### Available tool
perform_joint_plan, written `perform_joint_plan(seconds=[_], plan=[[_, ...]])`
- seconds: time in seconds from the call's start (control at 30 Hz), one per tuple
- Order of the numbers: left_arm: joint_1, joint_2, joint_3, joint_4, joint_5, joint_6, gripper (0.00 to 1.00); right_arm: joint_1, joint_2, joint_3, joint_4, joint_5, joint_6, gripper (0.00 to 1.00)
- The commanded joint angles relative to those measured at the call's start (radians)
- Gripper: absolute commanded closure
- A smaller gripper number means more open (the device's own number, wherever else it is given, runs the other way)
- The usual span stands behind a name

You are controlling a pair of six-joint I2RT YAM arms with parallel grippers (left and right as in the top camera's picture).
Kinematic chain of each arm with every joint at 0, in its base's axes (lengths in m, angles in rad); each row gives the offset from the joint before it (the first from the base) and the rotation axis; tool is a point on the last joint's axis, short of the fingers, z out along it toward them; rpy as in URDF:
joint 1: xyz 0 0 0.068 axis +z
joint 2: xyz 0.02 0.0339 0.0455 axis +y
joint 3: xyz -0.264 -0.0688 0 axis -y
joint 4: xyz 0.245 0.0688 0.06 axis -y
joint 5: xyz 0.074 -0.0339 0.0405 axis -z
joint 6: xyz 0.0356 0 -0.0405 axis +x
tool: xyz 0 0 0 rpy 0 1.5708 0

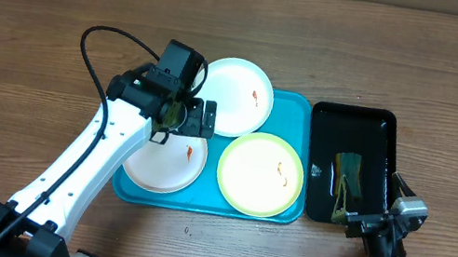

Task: Clean dirty plates on tray and stack at the side

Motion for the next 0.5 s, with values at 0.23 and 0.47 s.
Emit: perform_joint_plan(seconds=[0.23, 0.47], plan=[[-0.007, 0.005, 0.011, -0.026, 0.010, -0.018, 0.00, 0.005, 0.000, -0.011, 0.005, 0.009, 0.006, 0.00], [-0.007, 0.005, 0.011, -0.023, 0.009, -0.017, 0.00, 0.005, 0.000, -0.011, 0.005, 0.009, 0.006, 0.00]])
